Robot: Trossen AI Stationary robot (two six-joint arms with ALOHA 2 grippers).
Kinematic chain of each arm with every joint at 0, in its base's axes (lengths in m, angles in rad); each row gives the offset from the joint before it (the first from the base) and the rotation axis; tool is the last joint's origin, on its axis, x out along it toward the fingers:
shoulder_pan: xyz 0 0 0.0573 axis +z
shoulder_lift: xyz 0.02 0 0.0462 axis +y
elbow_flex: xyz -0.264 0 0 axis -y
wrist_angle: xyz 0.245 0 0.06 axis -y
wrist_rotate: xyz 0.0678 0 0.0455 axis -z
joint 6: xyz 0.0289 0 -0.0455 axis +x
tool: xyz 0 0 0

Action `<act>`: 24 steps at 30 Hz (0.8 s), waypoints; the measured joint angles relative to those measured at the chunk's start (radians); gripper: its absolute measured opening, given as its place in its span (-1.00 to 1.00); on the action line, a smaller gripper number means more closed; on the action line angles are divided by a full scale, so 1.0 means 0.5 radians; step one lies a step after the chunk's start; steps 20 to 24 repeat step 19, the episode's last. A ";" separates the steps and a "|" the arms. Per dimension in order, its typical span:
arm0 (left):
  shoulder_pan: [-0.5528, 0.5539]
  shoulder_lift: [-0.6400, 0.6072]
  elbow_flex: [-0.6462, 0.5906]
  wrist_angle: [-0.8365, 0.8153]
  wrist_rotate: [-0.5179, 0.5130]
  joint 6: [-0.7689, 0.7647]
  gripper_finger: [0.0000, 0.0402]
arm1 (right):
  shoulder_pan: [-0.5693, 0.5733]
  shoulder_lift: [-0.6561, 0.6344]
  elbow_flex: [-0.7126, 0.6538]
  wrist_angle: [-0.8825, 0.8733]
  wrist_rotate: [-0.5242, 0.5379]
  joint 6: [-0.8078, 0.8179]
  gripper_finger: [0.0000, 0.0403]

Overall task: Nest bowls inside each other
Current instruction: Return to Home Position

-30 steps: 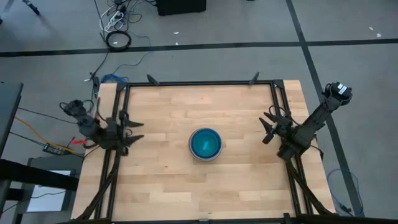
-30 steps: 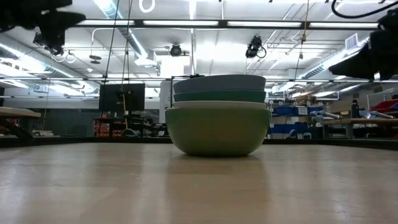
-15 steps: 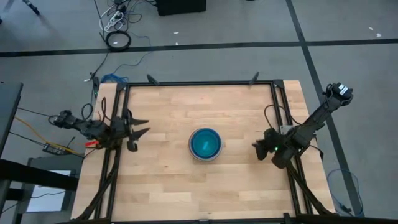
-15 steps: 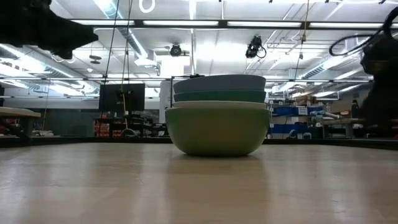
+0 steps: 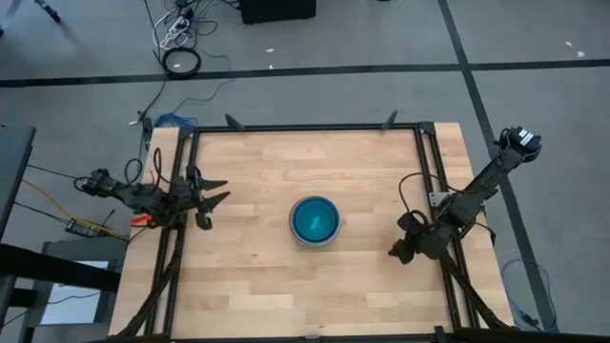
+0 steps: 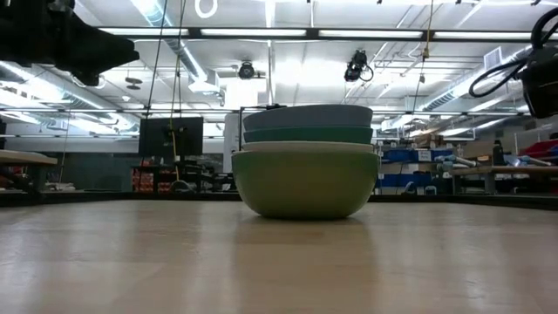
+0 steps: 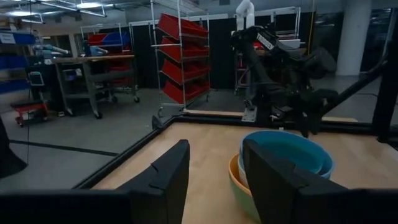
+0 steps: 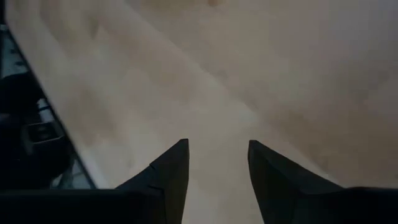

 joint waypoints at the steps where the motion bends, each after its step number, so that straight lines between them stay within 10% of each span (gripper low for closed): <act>1: 0.000 0.000 0.000 0.001 0.000 0.000 -0.21 | 0.000 0.000 0.000 0.028 -0.001 0.000 -0.23; 24: 0.000 0.000 0.000 -0.001 0.000 0.000 -0.21 | 0.000 0.000 0.000 0.248 -0.002 -0.001 -0.24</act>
